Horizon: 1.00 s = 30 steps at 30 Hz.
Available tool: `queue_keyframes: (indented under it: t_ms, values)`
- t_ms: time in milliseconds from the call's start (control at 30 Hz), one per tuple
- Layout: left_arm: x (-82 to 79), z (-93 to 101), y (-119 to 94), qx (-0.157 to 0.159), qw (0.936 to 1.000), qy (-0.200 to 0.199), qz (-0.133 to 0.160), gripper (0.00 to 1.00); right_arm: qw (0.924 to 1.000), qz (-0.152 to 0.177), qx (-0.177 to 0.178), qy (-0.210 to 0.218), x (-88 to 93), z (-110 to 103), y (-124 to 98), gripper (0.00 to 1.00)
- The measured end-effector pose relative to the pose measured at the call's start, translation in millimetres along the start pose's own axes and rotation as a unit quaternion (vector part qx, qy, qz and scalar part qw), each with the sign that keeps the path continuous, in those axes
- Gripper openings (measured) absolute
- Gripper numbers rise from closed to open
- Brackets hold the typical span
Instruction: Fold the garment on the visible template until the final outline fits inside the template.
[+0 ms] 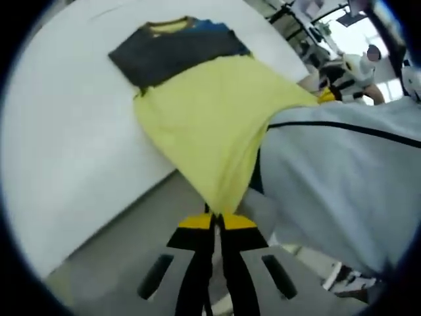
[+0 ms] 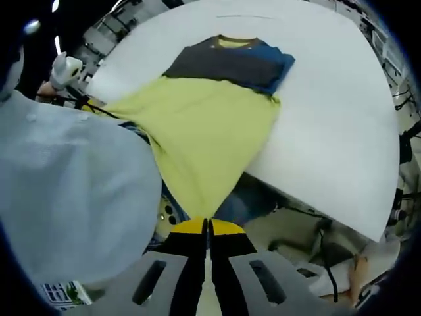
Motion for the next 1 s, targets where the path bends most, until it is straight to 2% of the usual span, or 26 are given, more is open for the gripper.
queue_keyframes:
  t_ms: [600,667,1000]
  values:
    - [-9.5,-14.3,-7.0,-0.034,0.9987,-0.003,0.037,0.00,0.9992,0.035,0.017,0.000,-16.3,7.3,-5.3,0.02]
    - [-11.3,-18.7,-8.5,-0.046,0.9979,-0.006,0.044,0.00,0.9991,0.038,0.019,0.000,-18.5,8.8,-5.7,0.02]
    - [-17.5,-27.6,-10.1,-0.057,0.9967,-0.009,0.057,0.00,0.9985,0.048,0.026,-0.003,-29.1,13.8,-5.8,0.02]
Point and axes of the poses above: the point that each gripper's makers call its tool centre point, and the gripper's own axes: y roughly forward along the fingers, z roughly to its right, x roughly out of its underside, the point moved 4 cm from there along -y, roughly backward along the fingers, and after that the axes turned 11 degrees about y, right-handed, at the moved point
